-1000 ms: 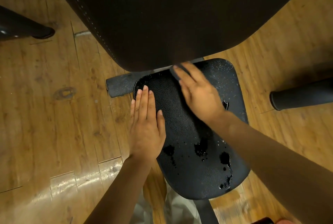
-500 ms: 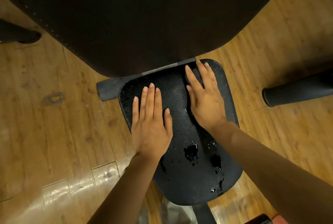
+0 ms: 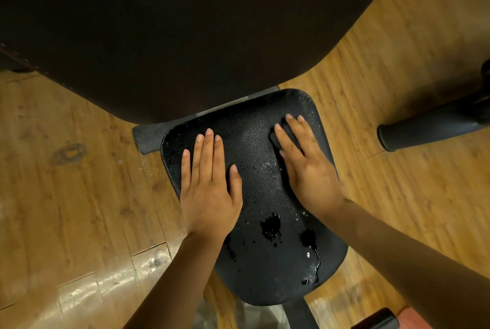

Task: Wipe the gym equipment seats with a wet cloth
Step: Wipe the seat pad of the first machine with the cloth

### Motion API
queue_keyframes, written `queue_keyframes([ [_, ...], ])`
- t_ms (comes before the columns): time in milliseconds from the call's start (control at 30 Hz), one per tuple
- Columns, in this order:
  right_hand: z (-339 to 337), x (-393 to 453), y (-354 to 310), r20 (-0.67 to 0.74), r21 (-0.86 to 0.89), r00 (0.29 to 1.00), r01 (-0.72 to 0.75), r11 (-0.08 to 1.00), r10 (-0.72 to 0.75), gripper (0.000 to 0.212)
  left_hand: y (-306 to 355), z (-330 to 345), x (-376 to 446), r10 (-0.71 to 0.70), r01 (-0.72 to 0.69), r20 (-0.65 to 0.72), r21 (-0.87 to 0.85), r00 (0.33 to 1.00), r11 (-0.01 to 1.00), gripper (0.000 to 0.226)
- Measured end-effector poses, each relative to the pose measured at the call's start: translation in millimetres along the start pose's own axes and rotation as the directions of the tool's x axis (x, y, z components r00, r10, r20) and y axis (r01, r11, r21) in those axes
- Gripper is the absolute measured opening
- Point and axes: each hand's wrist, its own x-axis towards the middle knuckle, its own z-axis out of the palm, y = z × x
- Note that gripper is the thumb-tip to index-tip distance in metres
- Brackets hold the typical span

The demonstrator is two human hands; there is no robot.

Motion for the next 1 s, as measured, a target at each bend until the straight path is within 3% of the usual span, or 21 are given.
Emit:
queue_keyframes([
  [100, 5.8, 50.9, 19.8, -0.082, 0.034, 0.993, -0.082, 0.996, 0.084, 0.042, -0.1, 1.1, 0.5, 0.002, -0.002, -0.011, -0.001, 1.0, 1.0, 0.055],
  [233, 4.7, 96.5, 34.3, -0.074, 0.093, 0.961, -0.259, 0.961, 0.266, 0.042, -0.5, 2.7, 0.3, -0.006, 0.006, -0.017, 0.006, 1.0, 1.0, 0.055],
  [500, -17.0, -15.0, 27.5, 0.007, 0.07, 0.998, -0.07, 0.995, 0.07, 0.043, -1.8, 2.7, -0.4, -0.001, 0.001, -0.027, 0.007, 1.0, 1.0, 0.055],
  [800, -2.4, 94.4, 39.1, -0.035, 0.115, 0.992, -0.114, 0.987, 0.119, 0.038, -1.4, 5.8, 1.1, 0.004, -0.004, -0.049, -0.001, 0.999, 1.0, 0.054],
  [1000, -20.7, -28.0, 34.8, 0.041, 0.105, 0.997, -0.068, 0.992, 0.064, 0.044, -3.3, 5.3, -0.2, 0.008, -0.008, -0.055, -0.001, 0.998, 1.0, 0.054],
])
